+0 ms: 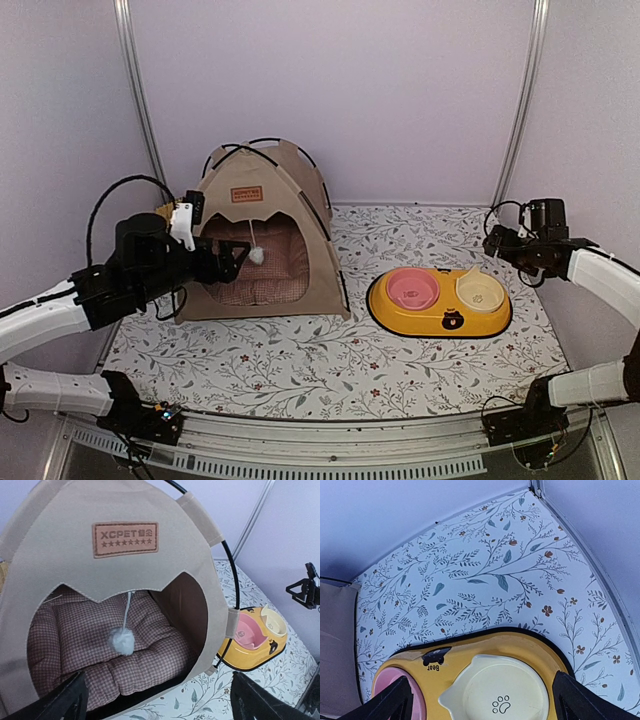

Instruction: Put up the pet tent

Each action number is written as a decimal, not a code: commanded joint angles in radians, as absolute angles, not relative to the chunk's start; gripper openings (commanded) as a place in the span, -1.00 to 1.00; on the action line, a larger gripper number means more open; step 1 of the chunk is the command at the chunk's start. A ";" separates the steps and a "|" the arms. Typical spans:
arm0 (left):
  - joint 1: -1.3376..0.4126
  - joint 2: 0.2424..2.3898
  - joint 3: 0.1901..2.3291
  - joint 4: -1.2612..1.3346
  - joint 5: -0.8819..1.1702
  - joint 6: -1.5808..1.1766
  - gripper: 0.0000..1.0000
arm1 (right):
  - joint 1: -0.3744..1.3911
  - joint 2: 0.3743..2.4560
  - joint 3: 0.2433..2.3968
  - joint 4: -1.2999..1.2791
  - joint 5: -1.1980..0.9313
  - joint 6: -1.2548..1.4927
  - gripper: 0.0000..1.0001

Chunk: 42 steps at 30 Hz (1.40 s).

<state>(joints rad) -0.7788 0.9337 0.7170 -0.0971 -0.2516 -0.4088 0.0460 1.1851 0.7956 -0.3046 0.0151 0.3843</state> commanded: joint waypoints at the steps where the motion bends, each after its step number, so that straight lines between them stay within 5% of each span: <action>1: -0.785 0.847 0.707 -0.222 -0.356 -0.477 0.99 | 0.051 1.135 0.817 -0.204 -0.031 0.377 0.98; 9: -0.644 0.756 0.791 -0.329 -0.479 -0.455 0.99 | 0.051 1.126 0.820 -0.148 -0.048 0.366 0.98; 25: 0.011 0.941 0.677 -0.013 -0.228 -0.560 0.99 | 0.051 1.087 0.749 0.076 0.024 0.282 0.98; 30: 0.040 1.002 0.512 0.220 -0.373 -0.572 0.99 | 0.051 1.157 0.612 0.384 0.016 0.181 0.98; 42: 0.037 1.128 0.307 0.679 -0.597 -0.362 0.99 | 0.029 1.395 0.528 0.671 0.128 0.088 0.98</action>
